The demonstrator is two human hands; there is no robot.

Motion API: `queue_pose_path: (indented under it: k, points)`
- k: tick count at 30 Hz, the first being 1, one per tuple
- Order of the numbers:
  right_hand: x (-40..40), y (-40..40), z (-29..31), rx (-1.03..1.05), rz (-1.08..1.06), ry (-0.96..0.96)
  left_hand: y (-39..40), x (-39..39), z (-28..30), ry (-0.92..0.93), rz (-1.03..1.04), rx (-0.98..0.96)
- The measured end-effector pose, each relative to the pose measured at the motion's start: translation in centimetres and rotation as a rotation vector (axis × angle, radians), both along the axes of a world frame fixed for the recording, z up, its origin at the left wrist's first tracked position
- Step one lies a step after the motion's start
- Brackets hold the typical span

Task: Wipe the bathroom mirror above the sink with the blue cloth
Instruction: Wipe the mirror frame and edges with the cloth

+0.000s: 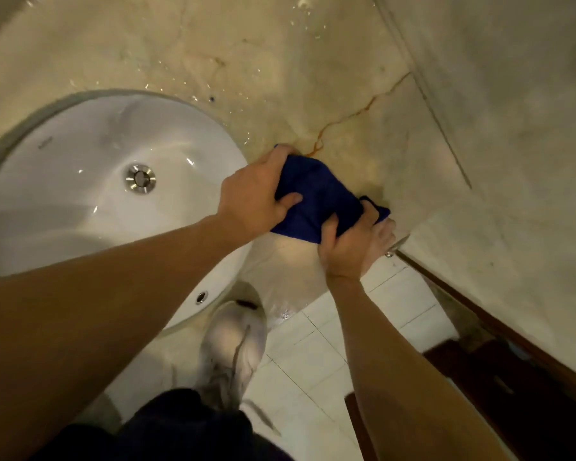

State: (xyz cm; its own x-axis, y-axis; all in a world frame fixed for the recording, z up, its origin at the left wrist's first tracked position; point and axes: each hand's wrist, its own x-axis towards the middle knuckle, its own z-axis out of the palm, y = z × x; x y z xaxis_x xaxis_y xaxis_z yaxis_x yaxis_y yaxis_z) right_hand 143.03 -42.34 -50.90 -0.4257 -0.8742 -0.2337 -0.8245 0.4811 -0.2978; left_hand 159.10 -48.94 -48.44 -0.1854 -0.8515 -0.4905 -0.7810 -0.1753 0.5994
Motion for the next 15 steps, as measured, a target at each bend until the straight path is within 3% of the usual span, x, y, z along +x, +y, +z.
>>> queue_pose_path:
  k: [6, 11, 15]
  points:
    - [0.4, -0.1, 1.2, 0.072, 0.024, 0.018, -0.6, -0.3, 0.9, -0.053, 0.014, 0.079]
    - [-0.7, -2.8, 6.4, 0.471, 0.105, -0.007, -3.2, -0.3, 2.5, -0.015, 0.064, 0.334]
    - [0.6, -4.1, 11.9, 0.403, -0.068, -0.241, -3.7, 1.5, 4.7, 0.206, 0.195, 0.499]
